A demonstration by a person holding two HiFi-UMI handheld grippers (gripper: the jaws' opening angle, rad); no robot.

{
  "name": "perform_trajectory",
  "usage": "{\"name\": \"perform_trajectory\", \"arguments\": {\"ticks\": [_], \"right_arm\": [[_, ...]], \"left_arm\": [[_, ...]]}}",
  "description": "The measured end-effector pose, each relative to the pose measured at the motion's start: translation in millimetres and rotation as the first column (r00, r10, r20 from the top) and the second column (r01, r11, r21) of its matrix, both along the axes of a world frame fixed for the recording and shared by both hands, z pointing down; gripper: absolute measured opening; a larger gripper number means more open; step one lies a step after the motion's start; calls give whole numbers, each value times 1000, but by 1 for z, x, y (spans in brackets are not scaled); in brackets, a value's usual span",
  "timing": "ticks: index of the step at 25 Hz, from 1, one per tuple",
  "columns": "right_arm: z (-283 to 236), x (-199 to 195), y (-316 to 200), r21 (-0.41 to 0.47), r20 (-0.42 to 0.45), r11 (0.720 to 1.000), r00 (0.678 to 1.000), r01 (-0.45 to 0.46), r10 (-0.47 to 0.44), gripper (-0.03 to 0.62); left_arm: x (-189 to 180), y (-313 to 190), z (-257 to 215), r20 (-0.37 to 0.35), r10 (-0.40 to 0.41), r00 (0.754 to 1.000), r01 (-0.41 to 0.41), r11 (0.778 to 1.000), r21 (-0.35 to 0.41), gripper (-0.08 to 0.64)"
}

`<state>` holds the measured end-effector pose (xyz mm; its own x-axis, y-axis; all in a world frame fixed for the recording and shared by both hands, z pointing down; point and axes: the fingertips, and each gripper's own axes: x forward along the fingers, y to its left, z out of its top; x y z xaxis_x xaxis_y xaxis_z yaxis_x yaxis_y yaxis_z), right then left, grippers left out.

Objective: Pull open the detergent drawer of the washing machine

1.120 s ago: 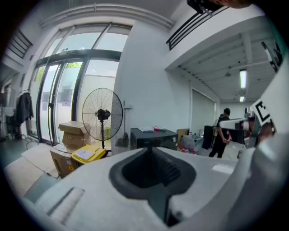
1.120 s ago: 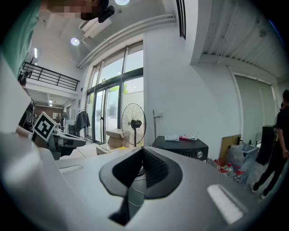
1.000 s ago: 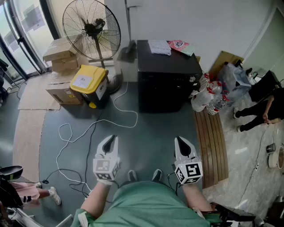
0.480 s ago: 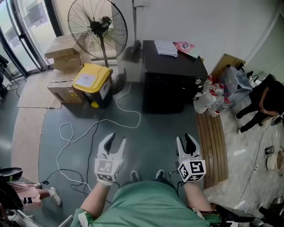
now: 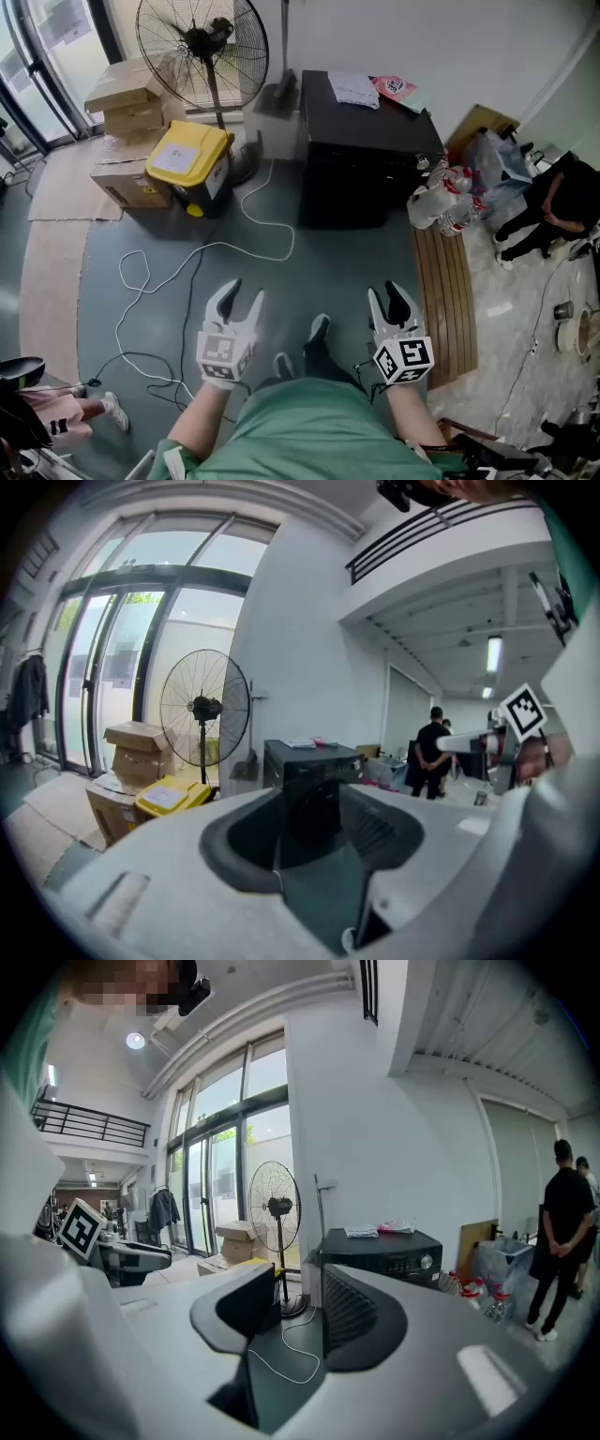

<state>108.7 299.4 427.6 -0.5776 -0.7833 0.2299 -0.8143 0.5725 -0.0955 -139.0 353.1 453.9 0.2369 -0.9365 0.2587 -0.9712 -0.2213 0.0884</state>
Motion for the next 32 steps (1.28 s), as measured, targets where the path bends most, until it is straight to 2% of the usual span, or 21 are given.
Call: {"name": "perform_trajectory", "arguments": {"ticks": [4, 10, 16, 26, 32], "right_arm": [[8, -5, -33, -14, 29, 1000, 999, 22, -22, 144], [11, -16, -108, -34, 101, 995, 991, 89, -85, 144], [17, -25, -184, -68, 181, 986, 974, 149, -135, 143], [29, -36, -271, -99, 207, 975, 962, 200, -176, 143], [38, -54, -301, -124, 202, 972, 964, 198, -171, 143]], "left_arm": [[-1, -28, 2, 15, -10, 1000, 10, 1000, -10, 193], [-3, -92, -8, 51, -47, 998, 48, 999, -15, 193], [15, -160, -18, 70, -46, 996, 47, 999, -17, 193], [20, -233, -16, 89, -69, 994, 73, 997, -38, 192], [-7, -274, -17, 86, -57, 995, 59, 998, -17, 190]]}}
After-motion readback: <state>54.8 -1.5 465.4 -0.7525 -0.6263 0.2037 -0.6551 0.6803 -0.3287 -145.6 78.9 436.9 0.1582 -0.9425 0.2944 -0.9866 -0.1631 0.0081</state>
